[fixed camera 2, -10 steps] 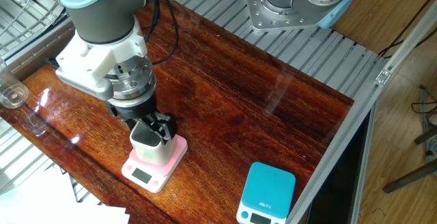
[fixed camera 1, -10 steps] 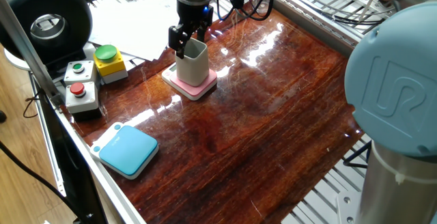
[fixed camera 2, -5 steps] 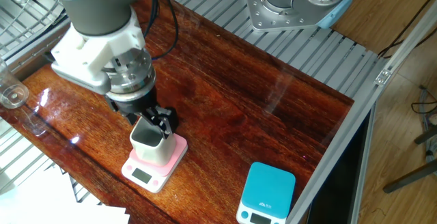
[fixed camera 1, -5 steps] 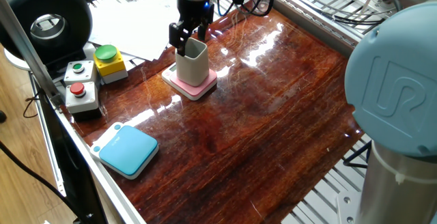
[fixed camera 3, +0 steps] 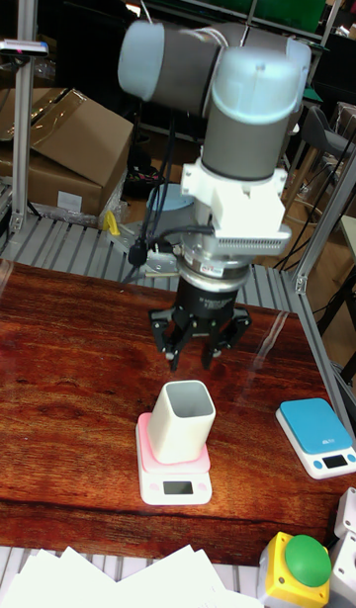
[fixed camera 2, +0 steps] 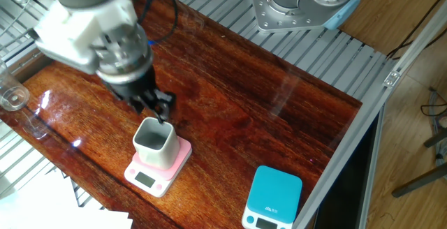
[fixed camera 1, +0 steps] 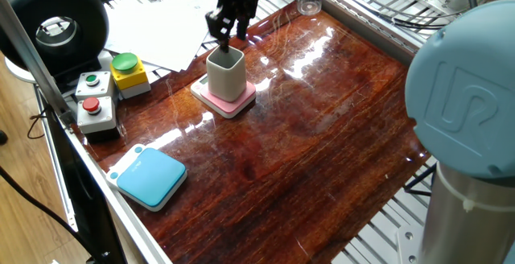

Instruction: Place the block on the scale

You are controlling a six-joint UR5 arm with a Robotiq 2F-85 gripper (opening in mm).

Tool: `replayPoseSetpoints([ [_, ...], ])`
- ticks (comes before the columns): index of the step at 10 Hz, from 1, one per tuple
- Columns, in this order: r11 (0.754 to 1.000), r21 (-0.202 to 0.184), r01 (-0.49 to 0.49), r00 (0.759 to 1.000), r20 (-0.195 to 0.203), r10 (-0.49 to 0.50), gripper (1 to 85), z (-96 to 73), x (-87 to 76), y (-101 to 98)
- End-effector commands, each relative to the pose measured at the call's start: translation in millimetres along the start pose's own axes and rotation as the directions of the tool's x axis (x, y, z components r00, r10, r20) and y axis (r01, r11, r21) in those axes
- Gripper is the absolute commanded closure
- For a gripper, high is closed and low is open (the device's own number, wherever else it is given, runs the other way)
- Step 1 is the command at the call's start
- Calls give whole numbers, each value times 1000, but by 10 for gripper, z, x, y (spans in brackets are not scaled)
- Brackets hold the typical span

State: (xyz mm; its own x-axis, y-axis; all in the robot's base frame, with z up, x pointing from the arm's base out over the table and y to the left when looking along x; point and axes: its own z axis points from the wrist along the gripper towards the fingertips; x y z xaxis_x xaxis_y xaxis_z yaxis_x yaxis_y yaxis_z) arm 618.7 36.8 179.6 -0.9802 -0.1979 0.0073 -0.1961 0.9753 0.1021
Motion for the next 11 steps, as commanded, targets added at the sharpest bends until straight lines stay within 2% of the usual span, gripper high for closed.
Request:
replayPoseSetpoints([
  [1,999,-44,-21,1000,-1,21,433,-199,1,55],
  [3,1000,-2,-31,996,88,31,473,-207,-228,-60],
  [4,1000,-1,-26,993,113,26,510,-213,-292,-65],
  [5,1000,-16,3,994,108,-2,510,-212,-280,-18],
  [6,1000,-27,16,997,78,-14,497,-310,-153,-40],
  [7,1000,-18,3,999,51,-3,497,-561,56,-165],
  [8,999,11,-45,998,33,45,500,-722,205,-248],
  [9,996,22,-91,995,30,91,537,-776,265,-269],
  [10,994,12,-112,993,30,112,540,-764,281,-279],
  [11,990,-40,-134,990,29,135,550,-734,250,-194],
])
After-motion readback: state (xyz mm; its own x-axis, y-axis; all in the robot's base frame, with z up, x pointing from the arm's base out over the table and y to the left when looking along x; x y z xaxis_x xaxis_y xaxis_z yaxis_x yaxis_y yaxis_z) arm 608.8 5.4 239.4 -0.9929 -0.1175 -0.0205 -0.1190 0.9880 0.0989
